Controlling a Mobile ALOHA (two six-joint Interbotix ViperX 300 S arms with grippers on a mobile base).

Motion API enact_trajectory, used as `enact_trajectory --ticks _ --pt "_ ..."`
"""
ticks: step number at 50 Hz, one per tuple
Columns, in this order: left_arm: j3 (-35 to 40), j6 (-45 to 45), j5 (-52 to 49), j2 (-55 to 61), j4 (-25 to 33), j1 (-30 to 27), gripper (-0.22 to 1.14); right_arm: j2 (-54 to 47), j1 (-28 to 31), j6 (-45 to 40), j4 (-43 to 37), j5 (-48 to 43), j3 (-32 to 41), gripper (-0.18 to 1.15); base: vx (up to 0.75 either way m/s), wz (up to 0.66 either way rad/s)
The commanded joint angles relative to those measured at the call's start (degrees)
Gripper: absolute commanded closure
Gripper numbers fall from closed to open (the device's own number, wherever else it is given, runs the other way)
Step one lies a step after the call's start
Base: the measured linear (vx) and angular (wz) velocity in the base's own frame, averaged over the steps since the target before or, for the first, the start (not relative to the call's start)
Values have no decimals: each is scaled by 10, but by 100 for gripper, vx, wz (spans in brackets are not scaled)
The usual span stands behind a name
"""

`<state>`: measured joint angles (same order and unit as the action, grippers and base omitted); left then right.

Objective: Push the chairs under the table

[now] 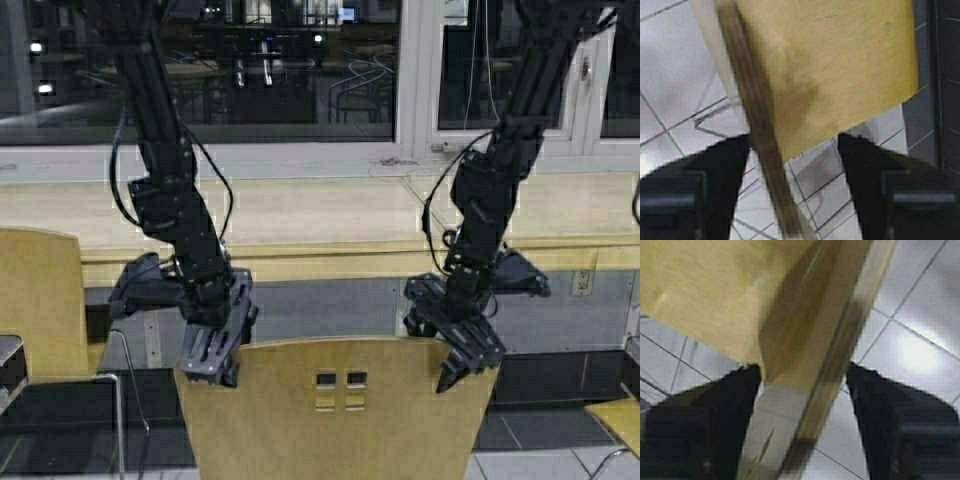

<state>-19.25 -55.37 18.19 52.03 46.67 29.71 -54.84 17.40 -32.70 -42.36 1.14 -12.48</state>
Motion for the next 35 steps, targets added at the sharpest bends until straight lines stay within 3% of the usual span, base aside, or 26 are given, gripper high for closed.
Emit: enact_trajectory --ticks 1,8,22,26,35 --pt "21 -1 4 3 1 -3 2 -4 1 5 0 2 24 9 0 0" --pt "26 -1 4 15 0 -2 13 -11 1 7 0 4 27 16 0 0" --pt "31 -3 0 18 2 -4 76 -15 1 9 1 4 29 67 0 0" --pt "33 -9 0 18 5 -6 83 -15 1 9 2 7 31 72 0 0" --pt "44 -14 0 21 9 -18 83 -19 1 10 2 14 47 71 3 3"
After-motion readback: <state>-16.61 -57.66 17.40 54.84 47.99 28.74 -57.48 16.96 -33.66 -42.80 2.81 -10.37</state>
